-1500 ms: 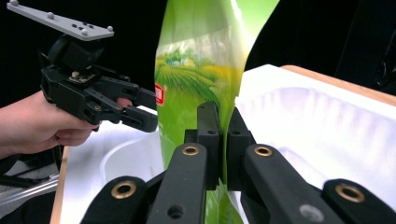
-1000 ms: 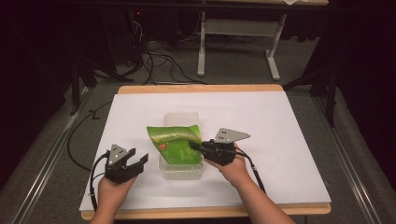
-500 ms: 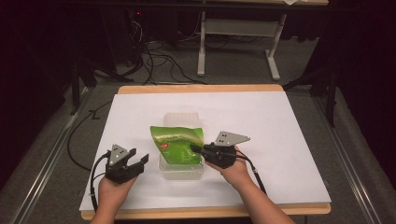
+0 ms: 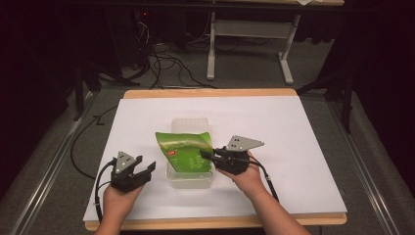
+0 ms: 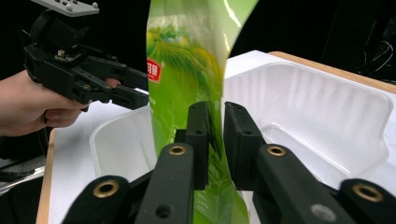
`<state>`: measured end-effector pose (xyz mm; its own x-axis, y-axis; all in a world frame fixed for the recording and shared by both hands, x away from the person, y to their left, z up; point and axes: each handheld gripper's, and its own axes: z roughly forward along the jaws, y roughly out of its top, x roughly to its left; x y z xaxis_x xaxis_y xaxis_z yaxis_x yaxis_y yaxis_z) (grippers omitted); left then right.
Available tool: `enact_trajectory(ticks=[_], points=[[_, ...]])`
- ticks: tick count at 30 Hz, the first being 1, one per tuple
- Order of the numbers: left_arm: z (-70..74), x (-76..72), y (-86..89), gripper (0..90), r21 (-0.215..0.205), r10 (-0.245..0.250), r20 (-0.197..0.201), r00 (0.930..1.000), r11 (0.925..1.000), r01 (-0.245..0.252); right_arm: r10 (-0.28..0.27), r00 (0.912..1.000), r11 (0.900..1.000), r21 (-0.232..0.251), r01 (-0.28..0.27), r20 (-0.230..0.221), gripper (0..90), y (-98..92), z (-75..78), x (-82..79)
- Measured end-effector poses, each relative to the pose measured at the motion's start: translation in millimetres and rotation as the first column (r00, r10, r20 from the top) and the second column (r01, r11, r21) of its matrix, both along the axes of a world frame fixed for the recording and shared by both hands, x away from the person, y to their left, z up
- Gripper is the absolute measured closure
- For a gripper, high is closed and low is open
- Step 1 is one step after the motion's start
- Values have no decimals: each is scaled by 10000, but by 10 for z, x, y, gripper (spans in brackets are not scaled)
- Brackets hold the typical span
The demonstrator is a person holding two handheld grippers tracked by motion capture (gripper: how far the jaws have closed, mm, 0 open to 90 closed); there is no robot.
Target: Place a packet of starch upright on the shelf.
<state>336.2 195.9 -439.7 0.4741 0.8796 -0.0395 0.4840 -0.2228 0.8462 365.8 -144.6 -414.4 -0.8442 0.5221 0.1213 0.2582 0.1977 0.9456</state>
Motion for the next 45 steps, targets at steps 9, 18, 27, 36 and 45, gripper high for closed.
enact_trajectory(ticks=[9, 18, 27, 36, 45], points=[[-5, 3, 1, 435, 53, -14, -1, 10000, 10000, 14, 72, 10000, 10000, 42, -72, -21, 573, 12, 39, -6], [-3, -12, 21, 433, 96, -5, -38, 10000, 10000, 6, -344, 9989, 9993, -98, 348, 332, 353, 56, 92, -38], [-6, -12, 35, 422, 23, 26, -138, 9999, 10000, -25, -514, 9983, 9983, -277, 521, 266, 310, 68, 85, -37], [2, -4, 45, 406, -31, 91, -190, 9998, 10000, -92, -713, 9971, 9961, -504, 726, 267, 293, -2, 76, -100], [4, 3, 52, 405, -126, 41, -340, 9994, 9999, -45, -1130, 9932, 9910, -689, 1146, 271, 333, -220, 84, -217]])
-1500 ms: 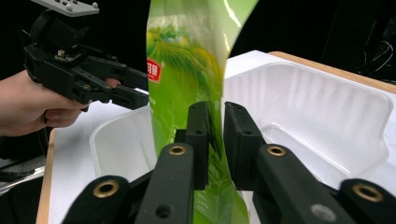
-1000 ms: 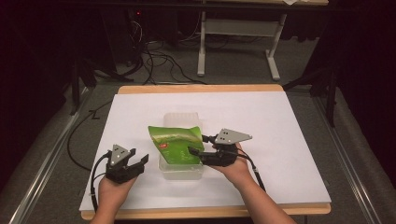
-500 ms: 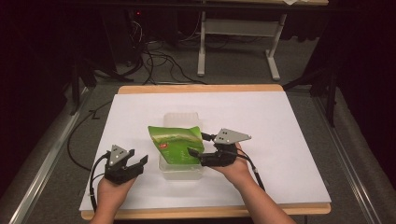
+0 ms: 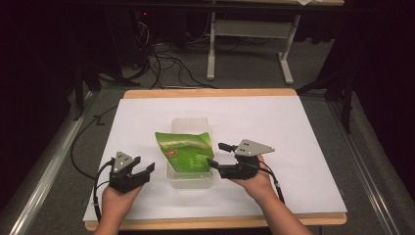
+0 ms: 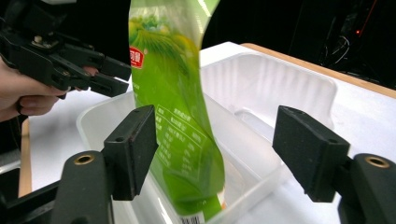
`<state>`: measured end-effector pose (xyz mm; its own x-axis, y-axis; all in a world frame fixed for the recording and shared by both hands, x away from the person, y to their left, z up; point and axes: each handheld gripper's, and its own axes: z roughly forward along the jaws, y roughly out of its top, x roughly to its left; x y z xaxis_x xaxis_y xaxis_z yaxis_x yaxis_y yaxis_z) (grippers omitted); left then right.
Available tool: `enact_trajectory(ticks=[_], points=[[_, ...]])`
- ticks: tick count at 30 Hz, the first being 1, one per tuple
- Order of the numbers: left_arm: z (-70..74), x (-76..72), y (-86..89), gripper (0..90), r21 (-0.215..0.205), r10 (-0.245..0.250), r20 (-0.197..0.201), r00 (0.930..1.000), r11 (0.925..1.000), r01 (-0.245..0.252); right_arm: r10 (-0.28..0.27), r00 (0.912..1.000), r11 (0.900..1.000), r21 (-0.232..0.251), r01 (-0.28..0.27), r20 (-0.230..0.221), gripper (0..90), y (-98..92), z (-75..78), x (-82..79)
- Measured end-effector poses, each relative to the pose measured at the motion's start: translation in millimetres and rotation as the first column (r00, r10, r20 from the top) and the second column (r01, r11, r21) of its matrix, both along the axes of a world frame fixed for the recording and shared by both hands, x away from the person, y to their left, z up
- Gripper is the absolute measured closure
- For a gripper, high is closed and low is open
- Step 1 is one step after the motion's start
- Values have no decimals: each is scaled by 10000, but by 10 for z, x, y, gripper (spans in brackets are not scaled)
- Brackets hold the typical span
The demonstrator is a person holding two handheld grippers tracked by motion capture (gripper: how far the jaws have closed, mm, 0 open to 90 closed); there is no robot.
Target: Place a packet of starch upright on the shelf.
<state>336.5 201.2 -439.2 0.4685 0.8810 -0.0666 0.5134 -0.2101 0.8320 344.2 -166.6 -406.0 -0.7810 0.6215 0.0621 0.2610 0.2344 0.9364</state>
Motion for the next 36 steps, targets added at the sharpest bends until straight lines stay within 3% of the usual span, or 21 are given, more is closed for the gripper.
enact_trajectory(ticks=[6, 10, 20, 25, 32, 36], points=[[1, -2, 6, 400, 22, -13, 26, 10000, 10000, 13, -244, 9996, 9997, -15, 245, 165, 340, -178, -28, -41], [1, -5, -1, 381, 91, -17, 63, 10000, 10000, 17, -728, 9973, 9973, -52, 727, -118, 327, -316, -81, -48], [-10, -2, -18, 378, 200, -139, -15, 9999, 9997, 140, -1882, 9813, 9781, -983, 1835, -407, 318, -735, -195, -127], [-13, -2, -24, 378, 142, -165, -29, 9999, 9998, 166, -2341, 9697, 9648, -1401, 2228, -703, 313, -966, -282, -209], [-33, 5, -23, 378, 129, -220, -142, 9997, 9997, 222, -3059, 9490, 9394, -1862, 2877, -769, 315, -1296, -352, -369], [-61, 20, -93, 374, 296, -372, -272, 9989, 9988, 380, -3716, 9250, 9203, -1625, 3558, -793, 317, -1404, -329, -323]])
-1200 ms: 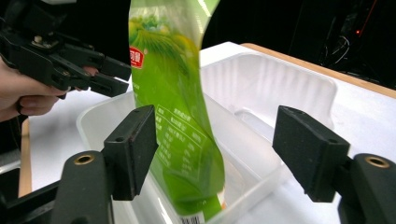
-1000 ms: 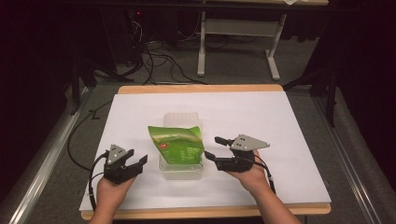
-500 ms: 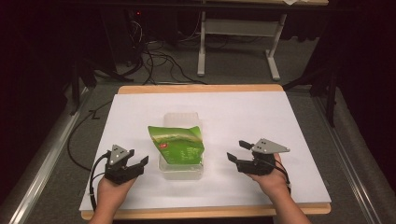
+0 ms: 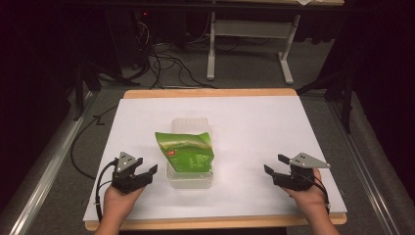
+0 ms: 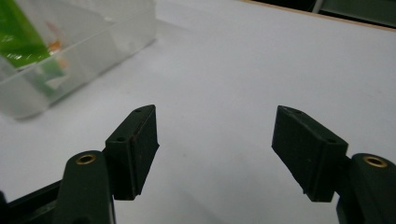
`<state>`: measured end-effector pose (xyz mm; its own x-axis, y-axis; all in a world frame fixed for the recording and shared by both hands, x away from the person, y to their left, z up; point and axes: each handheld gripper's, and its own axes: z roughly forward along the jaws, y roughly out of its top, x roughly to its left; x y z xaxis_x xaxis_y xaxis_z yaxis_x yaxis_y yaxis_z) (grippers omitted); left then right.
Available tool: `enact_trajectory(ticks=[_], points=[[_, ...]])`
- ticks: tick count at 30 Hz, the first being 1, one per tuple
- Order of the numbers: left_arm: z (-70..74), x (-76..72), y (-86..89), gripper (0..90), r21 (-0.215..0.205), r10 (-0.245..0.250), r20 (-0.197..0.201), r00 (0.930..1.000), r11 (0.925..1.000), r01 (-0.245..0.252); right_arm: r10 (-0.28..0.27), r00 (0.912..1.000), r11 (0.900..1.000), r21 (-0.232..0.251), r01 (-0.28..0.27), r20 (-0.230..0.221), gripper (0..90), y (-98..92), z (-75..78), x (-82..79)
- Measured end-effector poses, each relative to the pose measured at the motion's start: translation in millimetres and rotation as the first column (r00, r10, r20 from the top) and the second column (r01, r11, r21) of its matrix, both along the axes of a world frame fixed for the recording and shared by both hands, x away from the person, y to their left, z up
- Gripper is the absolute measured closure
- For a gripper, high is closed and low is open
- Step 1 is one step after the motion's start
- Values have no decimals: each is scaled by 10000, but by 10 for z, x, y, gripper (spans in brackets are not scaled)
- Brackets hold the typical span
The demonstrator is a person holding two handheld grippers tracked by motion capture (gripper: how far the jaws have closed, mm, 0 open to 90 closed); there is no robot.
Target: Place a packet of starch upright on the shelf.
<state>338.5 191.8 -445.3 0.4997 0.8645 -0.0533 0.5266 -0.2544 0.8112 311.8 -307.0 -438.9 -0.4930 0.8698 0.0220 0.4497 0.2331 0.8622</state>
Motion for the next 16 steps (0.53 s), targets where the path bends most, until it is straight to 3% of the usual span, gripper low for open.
enact_trajectory(ticks=[5, 8, 16], points=[[0, -12, -82, 372, 231, -90, 87, 9999, 9997, 88, -66, 9994, 9991, -419, 52, -337, 317, 18, -69, 87], [-3, -18, -83, 372, 238, -39, 110, 9999, 9997, 36, 13, 9996, 9985, -539, -29, -300, 313, 33, -62, 102], [3, -25, -53, 373, -16, 91, 101, 9999, 10000, -91, -34, 9996, 9982, -595, 16, -292, 312, 44, -54, 116]])
